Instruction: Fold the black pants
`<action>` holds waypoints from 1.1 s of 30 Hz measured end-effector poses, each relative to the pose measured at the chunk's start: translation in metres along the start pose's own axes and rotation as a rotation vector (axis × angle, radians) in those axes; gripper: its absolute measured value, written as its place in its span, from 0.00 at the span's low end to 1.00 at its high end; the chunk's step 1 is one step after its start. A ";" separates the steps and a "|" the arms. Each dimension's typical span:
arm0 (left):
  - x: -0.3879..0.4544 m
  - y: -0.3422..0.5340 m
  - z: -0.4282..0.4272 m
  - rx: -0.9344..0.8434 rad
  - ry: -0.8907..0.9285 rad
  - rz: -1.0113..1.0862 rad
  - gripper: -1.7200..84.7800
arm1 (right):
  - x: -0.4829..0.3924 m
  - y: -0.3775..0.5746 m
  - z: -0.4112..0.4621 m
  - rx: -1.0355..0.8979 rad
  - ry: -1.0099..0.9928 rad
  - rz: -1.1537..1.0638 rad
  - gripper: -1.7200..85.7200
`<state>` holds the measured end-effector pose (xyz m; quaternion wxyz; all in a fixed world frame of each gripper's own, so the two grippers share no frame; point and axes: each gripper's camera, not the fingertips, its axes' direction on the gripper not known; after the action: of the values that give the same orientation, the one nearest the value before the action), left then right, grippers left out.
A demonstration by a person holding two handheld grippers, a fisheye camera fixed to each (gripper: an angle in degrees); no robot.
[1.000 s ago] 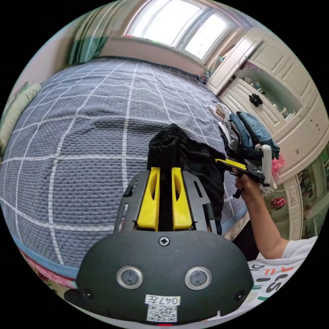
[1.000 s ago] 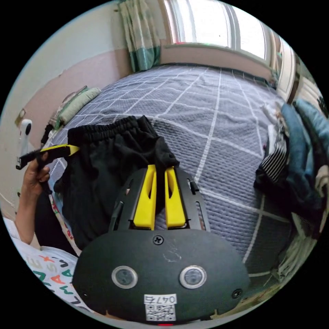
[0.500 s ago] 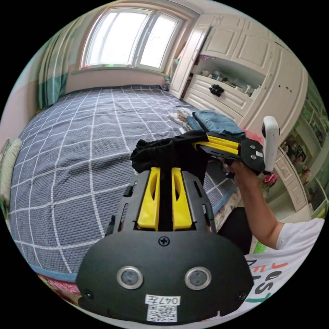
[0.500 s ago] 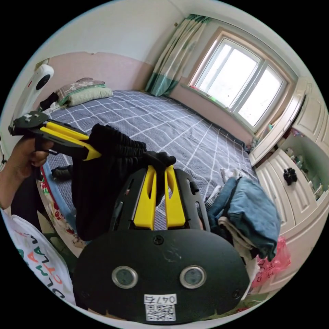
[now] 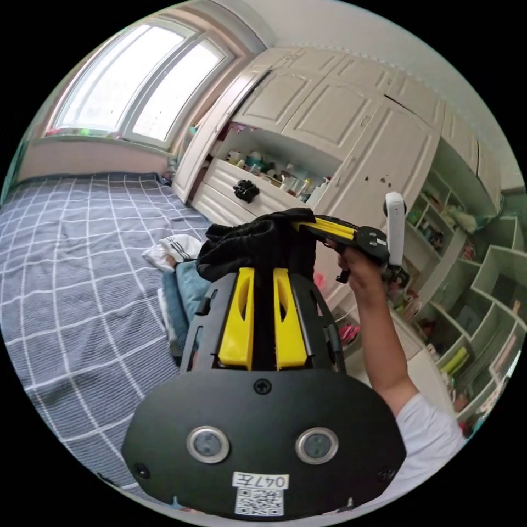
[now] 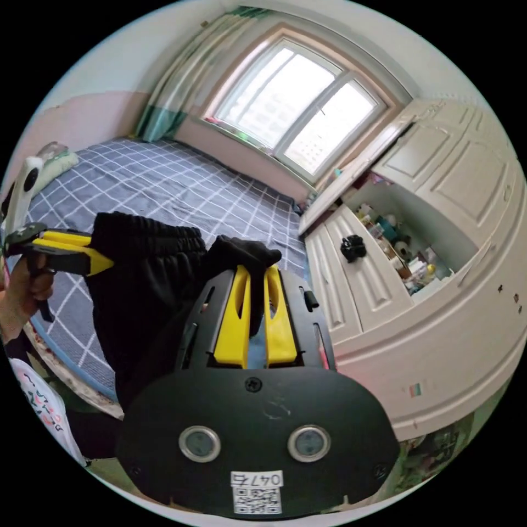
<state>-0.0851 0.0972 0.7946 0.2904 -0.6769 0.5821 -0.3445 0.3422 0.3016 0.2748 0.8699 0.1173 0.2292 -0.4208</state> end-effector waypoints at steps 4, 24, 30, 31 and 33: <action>-0.010 -0.011 0.083 0.007 -0.004 -0.125 0.09 | 0.070 0.015 0.073 -0.145 0.057 0.027 0.03; 0.040 -0.040 0.226 -0.171 -0.074 0.194 0.08 | 0.093 0.225 0.075 0.042 -0.096 0.251 0.07; 0.046 -0.035 0.368 -0.492 -0.330 0.246 0.08 | 0.011 0.273 0.089 0.023 -0.092 0.149 0.04; 0.046 -0.033 0.376 -0.509 -0.339 0.242 0.08 | -0.001 0.281 0.101 0.014 -0.047 0.119 0.04; 0.051 -0.033 0.389 -0.522 -0.351 0.224 0.07 | -0.005 0.292 0.104 0.050 -0.031 0.149 0.03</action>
<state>0.2517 0.0485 0.5968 0.2391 -0.7094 0.6624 -0.0278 0.6006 0.4441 0.3709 0.8991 0.1494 0.1954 -0.3621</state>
